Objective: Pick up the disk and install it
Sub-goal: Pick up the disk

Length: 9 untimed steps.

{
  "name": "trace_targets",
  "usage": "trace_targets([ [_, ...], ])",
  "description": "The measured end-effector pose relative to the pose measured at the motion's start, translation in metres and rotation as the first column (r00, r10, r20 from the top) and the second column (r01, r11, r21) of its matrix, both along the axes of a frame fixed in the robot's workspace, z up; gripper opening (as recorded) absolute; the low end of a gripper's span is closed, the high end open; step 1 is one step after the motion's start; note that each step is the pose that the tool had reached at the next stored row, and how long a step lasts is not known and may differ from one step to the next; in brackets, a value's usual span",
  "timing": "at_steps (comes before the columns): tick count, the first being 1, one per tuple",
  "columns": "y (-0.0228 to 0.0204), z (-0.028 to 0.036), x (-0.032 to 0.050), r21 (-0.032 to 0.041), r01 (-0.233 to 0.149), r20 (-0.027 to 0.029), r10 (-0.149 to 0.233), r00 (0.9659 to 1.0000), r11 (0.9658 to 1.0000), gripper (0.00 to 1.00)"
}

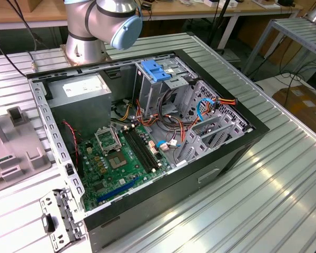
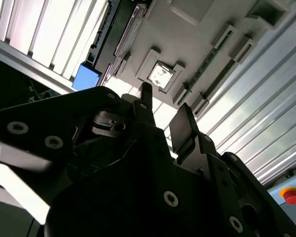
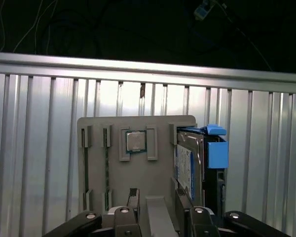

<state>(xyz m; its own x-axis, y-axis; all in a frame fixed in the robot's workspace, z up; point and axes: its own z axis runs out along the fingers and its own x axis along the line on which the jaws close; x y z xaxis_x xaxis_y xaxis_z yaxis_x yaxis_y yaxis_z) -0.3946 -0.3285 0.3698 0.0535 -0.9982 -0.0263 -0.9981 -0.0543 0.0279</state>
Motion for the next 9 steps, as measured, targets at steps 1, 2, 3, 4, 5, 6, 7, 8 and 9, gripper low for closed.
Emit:
trace_targets([
  [1,0.0001,-0.0001,-0.0001,0.0,0.0,-0.0001,0.0,1.0,1.0,0.42],
  [2,0.0003,-0.0004,-0.0003,0.0,0.0,0.0,0.0,1.0,1.0,0.42],
  [3,0.0005,-0.0011,-0.0007,0.0001,0.0,0.0002,0.0,1.0,1.0,0.42],
  [4,0.0008,-0.0017,-0.0009,0.0001,0.0,0.0001,0.0,1.0,1.0,0.42],
  [5,0.0013,-0.003,-0.0014,0.0,0.0,0.0,0.0,1.0,1.0,0.42],
  [6,0.0016,-0.0039,-0.0017,0.0001,0.0,0.0,0.0,1.0,1.0,0.42],
  [7,0.0019,-0.0048,-0.002,0.0001,0.0,0.0,0.0,1.0,1.0,0.42],
  [8,0.0023,-0.0062,-0.0026,0.0001,0.0,0.0,0.0,1.0,1.0,0.42],
  [9,0.0027,-0.007,-0.003,0.0001,0.0,0.0,0.0,1.0,1.0,0.42],
])
